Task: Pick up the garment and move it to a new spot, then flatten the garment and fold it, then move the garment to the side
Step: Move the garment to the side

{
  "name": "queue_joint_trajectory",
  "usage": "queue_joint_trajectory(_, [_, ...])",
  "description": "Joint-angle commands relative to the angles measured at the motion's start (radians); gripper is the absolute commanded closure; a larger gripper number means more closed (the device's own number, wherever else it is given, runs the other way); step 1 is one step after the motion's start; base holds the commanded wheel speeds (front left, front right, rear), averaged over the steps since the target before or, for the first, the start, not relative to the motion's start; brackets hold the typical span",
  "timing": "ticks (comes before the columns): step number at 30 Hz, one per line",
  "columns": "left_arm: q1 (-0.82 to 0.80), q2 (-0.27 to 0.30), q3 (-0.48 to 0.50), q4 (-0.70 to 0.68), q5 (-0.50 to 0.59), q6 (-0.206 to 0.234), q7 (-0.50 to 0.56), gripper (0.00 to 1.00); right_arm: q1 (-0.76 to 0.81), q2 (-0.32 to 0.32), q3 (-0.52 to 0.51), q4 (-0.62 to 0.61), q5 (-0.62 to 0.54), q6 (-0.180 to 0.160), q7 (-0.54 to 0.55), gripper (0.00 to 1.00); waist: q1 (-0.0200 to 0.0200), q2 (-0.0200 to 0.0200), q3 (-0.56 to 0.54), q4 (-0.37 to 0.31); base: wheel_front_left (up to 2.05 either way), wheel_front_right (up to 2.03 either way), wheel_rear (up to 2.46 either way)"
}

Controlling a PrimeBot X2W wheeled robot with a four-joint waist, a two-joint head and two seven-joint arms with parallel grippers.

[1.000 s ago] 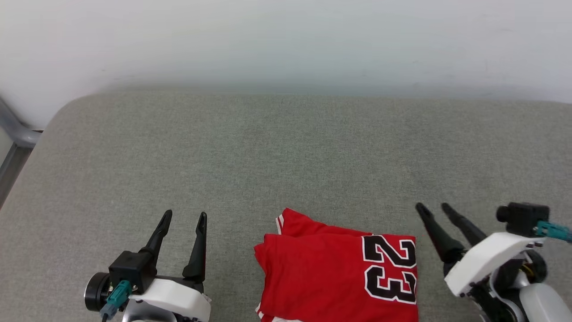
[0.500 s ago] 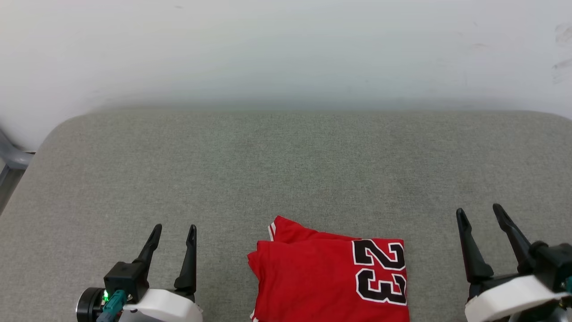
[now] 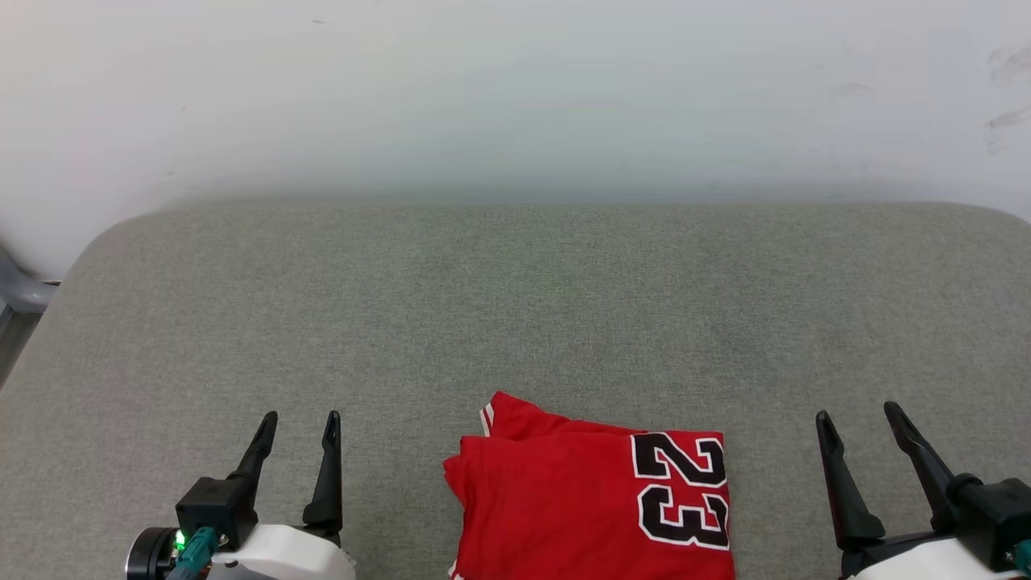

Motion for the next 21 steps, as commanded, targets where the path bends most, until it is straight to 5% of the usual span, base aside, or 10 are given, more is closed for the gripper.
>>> queue_joint_trajectory(1, [0.009,-0.001,0.001,-0.003,0.006,0.004,-0.002,0.00,0.011,0.005,-0.002,-0.008,0.002,-0.001,0.003,0.00,0.0001,-0.0001,0.000,0.001,0.00,0.00,0.00])
queue_joint_trajectory(9, [-0.010,-0.009,0.000,-0.012,0.006,0.004,-0.002,0.00,0.025,0.017,-0.053,0.008,0.054,-0.001,0.072,0.00,0.0001,-0.0001,0.010,0.014,0.00,0.00,0.00])
queue_joint_trajectory(16, [-0.051,-0.020,0.000,-0.041,0.006,-0.004,-0.002,0.00,0.010,0.002,-0.176,0.112,0.231,-0.001,0.271,0.00,0.0001,-0.0001,0.057,0.059,0.00,0.00,0.00])
queue_joint_trajectory(21, [-0.077,-0.029,-0.003,-0.068,0.010,-0.011,-0.002,0.00,-0.019,-0.041,-0.144,0.169,0.343,-0.001,0.417,0.00,0.0001,-0.0001,0.098,0.099,0.00,0.00,0.00])
